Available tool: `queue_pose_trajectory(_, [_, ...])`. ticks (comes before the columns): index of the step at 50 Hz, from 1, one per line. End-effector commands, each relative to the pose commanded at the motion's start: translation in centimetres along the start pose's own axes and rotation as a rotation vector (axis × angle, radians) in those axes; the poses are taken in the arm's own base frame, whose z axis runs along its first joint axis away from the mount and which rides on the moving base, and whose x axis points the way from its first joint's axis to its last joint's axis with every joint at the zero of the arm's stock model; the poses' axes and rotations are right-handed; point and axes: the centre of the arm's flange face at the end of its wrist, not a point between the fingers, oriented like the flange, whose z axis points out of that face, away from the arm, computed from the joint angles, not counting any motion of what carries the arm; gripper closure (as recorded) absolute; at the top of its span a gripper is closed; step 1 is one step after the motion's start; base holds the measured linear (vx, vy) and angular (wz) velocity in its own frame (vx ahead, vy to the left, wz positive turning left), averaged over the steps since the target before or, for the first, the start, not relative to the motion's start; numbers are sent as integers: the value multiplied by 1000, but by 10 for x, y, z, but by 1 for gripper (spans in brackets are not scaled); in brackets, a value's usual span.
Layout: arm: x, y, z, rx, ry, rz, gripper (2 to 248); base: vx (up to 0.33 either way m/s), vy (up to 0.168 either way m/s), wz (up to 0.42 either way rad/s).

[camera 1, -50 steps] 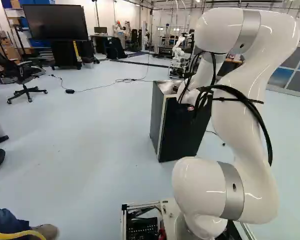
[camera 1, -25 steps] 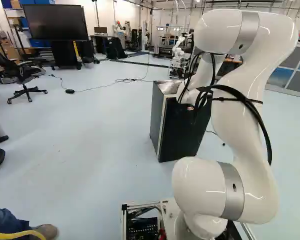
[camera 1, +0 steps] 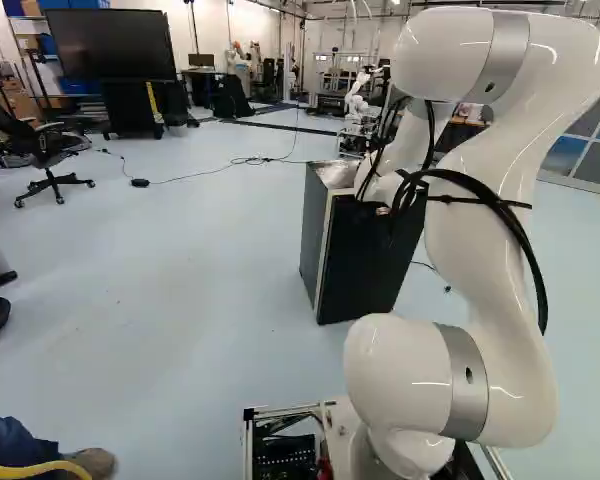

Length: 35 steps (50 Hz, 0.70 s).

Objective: Grab a drink from the fridge

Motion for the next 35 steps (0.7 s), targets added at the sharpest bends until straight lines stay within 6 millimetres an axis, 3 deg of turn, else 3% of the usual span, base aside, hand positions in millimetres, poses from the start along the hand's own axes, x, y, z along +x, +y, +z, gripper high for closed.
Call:
queue_pose_trajectory(17, [18,1,-3,-3,31,-4,155,0,0,0])
queue_pose_trajectory(35, [21,-1,-6,-1,32,-4,155,0,0,0])
